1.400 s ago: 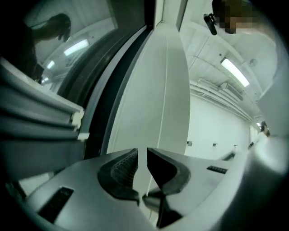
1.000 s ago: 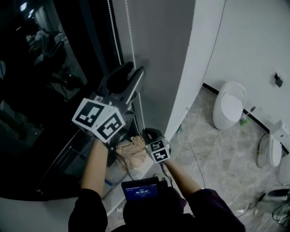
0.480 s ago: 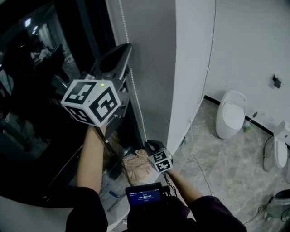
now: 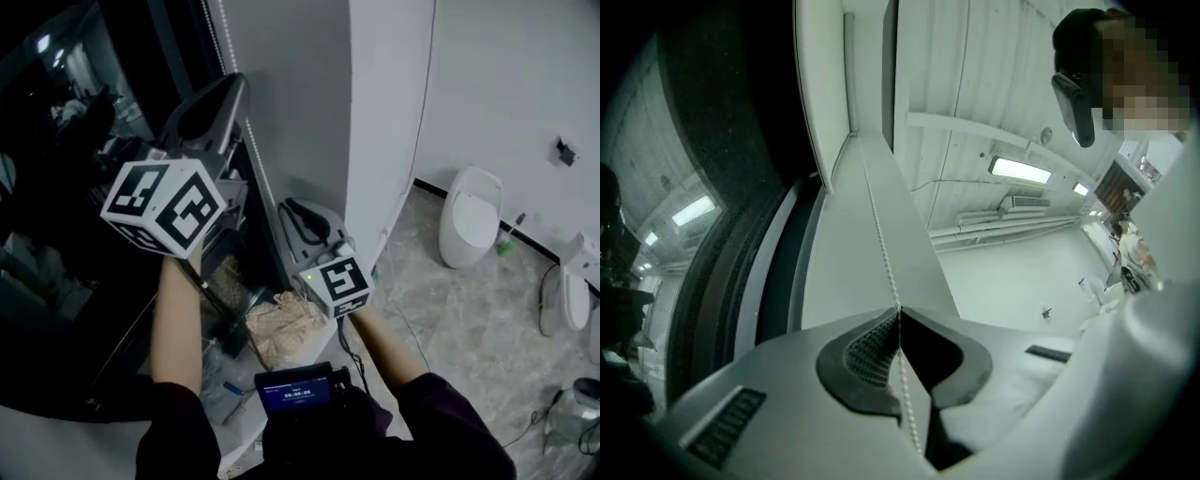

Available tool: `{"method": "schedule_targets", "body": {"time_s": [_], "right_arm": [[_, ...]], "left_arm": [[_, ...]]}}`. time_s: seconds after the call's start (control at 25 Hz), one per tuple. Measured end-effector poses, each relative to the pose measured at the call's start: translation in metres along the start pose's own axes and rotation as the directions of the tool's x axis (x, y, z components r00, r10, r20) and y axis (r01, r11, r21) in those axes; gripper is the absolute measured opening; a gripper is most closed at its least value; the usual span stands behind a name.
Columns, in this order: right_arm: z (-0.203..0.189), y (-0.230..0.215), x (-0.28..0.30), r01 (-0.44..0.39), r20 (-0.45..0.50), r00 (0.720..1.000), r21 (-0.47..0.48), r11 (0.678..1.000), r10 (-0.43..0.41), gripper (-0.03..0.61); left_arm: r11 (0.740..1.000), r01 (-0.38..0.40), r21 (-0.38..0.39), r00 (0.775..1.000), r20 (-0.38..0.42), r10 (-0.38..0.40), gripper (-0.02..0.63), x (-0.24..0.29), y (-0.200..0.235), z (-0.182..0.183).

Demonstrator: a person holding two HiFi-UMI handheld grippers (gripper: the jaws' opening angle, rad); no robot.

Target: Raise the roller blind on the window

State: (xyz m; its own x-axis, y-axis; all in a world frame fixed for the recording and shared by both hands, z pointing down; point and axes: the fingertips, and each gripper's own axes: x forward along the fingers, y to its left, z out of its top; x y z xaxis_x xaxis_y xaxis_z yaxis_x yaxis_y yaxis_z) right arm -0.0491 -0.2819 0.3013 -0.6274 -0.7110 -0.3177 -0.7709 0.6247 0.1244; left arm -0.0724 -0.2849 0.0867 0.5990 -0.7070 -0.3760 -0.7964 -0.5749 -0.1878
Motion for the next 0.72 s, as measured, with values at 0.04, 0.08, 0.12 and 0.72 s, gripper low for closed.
{"method": "schedule_targets", "body": {"time_s": [0.04, 0.08, 0.12, 0.72], "right_arm": [[0.013, -0.001, 0.004, -0.005, 0.022, 1.000, -0.011, 1.000, 0.005, 0.017], [0.026, -0.001, 0.007, -0.009, 0.042, 0.999, -0.021, 1.000, 0.010, 0.017], [0.038, -0.001, 0.011, -0.013, 0.060, 0.998, -0.027, 1.000, 0.015, 0.017], [0.078, -0.007, 0.009, -0.005, 0.078, 0.997, 0.001, 1.000, 0.005, 0.017]], "left_arm": [[1.000, 0.000, 0.003, 1.000, 0.001, 0.000, 0.018, -0.001, -0.001, 0.000], [1.000, -0.002, 0.008, 1.000, 0.003, 0.002, 0.018, -0.002, -0.002, 0.001], [1.000, -0.004, 0.013, 1.000, 0.005, 0.004, 0.018, -0.005, -0.003, 0.002], [0.997, -0.049, -0.063, 0.991, -0.124, 0.040, 0.017, -0.047, -0.024, -0.113]]}}
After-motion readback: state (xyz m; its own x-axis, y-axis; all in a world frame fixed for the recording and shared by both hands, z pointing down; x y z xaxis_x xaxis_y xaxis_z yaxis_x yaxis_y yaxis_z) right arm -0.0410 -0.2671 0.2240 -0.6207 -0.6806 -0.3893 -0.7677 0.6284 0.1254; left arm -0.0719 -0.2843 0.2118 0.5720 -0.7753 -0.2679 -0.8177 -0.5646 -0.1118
